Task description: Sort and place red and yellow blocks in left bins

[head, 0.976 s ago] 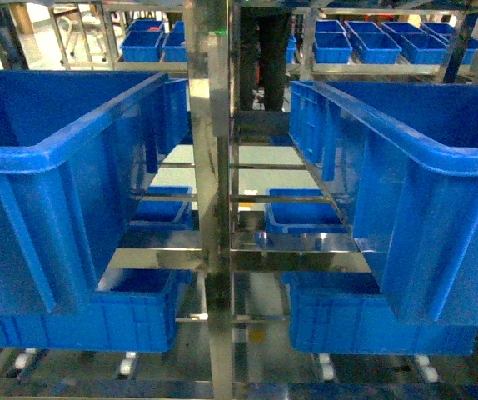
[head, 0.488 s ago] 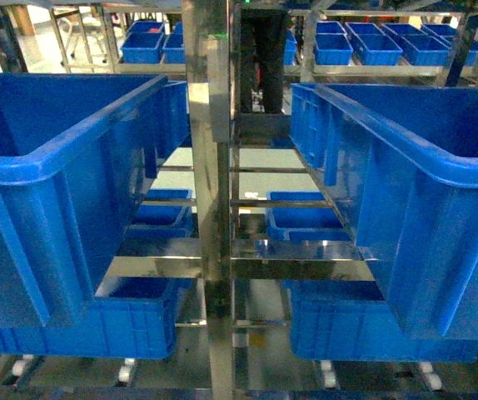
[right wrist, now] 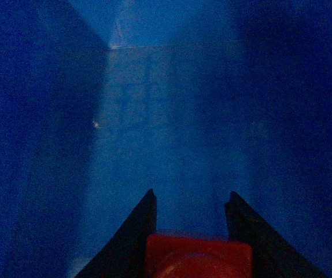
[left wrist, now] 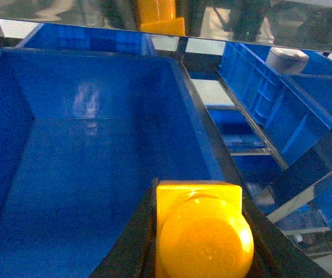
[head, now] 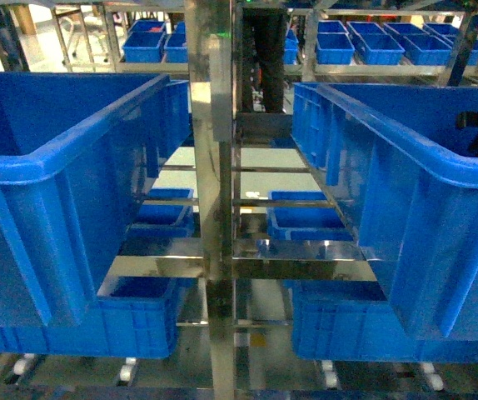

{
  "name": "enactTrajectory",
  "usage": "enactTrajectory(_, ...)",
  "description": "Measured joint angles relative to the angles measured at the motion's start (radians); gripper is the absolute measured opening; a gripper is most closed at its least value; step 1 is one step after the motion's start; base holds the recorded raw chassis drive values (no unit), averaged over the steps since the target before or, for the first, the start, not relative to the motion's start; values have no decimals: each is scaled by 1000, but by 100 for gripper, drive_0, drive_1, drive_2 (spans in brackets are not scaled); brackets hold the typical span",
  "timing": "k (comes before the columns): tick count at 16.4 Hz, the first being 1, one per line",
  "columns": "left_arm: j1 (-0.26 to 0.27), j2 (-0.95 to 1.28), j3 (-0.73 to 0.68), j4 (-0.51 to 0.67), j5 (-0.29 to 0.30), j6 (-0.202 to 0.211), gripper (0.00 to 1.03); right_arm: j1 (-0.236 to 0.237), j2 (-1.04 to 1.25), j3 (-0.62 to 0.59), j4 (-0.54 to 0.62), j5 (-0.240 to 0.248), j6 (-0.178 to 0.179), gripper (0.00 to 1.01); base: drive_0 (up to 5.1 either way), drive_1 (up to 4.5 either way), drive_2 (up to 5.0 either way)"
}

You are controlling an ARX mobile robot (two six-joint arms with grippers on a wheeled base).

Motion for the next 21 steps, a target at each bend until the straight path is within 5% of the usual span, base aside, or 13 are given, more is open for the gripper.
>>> enactTrajectory(4,1,0,0,1,1,0,26,-43,-82,-94,142,-48,5,61,0,0,0)
enactTrajectory(9,2,0,0,0,0,0,26,-111,-499,-360,112,-126,28,99,0,0,0)
enactTrajectory(13,-2,0,0,0,2,0,26,-86,-843,-612,-105,-192,43,98,0,0,0)
enactTrajectory(17,1,0,0,1,0,0,26,-68,-1080,-539,-202,-187,67,98,0,0,0)
enactTrajectory(21,0,0,0,0,0,0,26,-40,-1099,-512,-217,-180,49,98,0,0,0)
